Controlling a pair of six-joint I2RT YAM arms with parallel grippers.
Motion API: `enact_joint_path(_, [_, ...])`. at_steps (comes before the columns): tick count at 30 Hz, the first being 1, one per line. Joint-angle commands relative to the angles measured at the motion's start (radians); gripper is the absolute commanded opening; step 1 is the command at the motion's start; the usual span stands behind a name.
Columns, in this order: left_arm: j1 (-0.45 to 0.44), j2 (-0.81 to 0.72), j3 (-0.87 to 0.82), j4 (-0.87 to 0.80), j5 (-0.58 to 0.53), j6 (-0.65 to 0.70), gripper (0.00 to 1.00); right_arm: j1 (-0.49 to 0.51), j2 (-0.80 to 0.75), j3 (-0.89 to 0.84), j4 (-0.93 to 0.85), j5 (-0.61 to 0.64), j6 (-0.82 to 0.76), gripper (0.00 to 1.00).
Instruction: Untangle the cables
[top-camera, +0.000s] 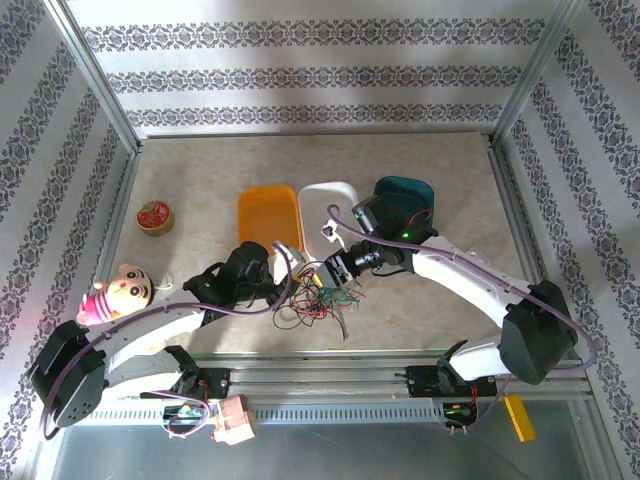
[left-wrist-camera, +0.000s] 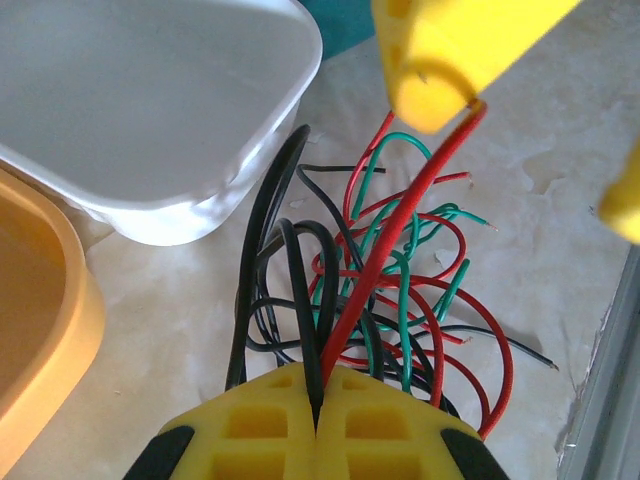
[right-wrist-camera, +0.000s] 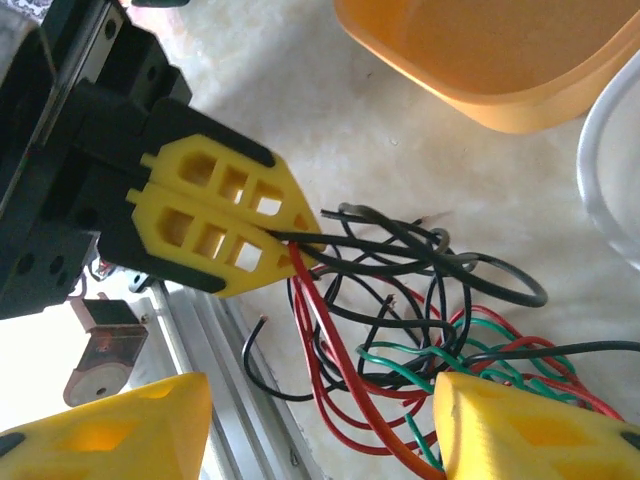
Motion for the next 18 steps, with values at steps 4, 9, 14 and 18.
enact_joint_path(4, [0.035, 0.025, 0.058, -0.002, 0.066, 0.04, 0.0, 0.013, 0.023, 0.001, -0.021, 0.004, -0.026, 0.57])
enact_joint_path(9, [0.035, 0.036, 0.072, 0.007, 0.066, 0.057, 0.0, 0.015, 0.048, 0.006, 0.013, 0.09, -0.014, 0.29])
enact_joint_path(14, [0.035, 0.058, 0.093, -0.016, 0.024, 0.03, 0.0, 0.008, 0.014, 0.009, 0.045, 0.156, -0.005, 0.0])
enact_joint_path(18, [0.035, 0.066, 0.076, -0.002, 0.034, -0.019, 0.33, -0.002, -0.059, 0.013, 0.05, 0.204, 0.001, 0.0])
